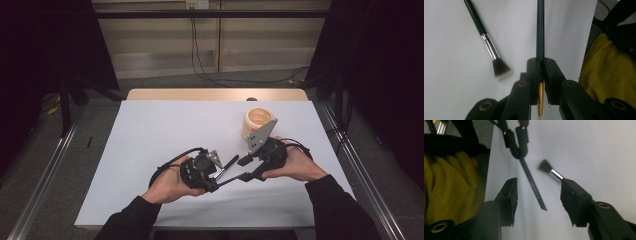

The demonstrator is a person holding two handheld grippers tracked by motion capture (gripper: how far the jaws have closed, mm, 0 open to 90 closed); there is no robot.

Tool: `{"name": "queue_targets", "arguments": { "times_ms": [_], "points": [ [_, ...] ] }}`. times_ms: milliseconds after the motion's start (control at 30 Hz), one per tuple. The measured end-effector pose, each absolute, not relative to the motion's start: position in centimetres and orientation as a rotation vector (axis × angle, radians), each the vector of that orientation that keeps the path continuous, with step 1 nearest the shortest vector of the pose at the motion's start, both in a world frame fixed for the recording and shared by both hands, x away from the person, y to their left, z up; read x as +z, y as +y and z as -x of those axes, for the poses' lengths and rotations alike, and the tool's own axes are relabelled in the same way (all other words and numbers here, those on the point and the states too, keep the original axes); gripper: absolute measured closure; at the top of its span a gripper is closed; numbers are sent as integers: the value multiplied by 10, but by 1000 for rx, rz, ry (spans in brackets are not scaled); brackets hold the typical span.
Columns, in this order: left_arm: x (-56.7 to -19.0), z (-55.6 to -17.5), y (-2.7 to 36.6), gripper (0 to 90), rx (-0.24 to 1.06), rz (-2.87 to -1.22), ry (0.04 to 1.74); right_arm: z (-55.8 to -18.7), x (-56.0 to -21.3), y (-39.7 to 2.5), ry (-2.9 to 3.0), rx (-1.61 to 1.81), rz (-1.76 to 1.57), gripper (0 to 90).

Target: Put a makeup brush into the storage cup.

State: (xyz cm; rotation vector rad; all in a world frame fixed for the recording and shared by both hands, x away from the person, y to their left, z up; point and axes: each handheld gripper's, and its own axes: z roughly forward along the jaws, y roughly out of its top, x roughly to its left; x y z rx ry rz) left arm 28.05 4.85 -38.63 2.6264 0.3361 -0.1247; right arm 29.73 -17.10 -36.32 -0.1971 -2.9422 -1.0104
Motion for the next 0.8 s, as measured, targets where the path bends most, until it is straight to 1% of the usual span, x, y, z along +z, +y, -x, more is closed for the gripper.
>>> {"name": "queue_targets", "arguments": {
  "times_ms": [200,267,500,667,800],
  "points": [
    [-389,-281,46,833,-137,-2652,300,-294,-371,-161,-2993,-879,154,541],
    [-390,-279,46,833,-150,-2644,332,-294,-373,-159,-2994,-858,144,545],
    [-392,-279,44,833,-155,-2651,307,-296,-383,-156,-2973,-808,113,596],
    [-393,-278,42,833,-153,-2657,324,-297,-389,-153,-2977,-786,116,628],
    [-394,-278,41,833,-157,-2674,296,-298,-394,-150,-2952,-771,97,666]
  ]
}}
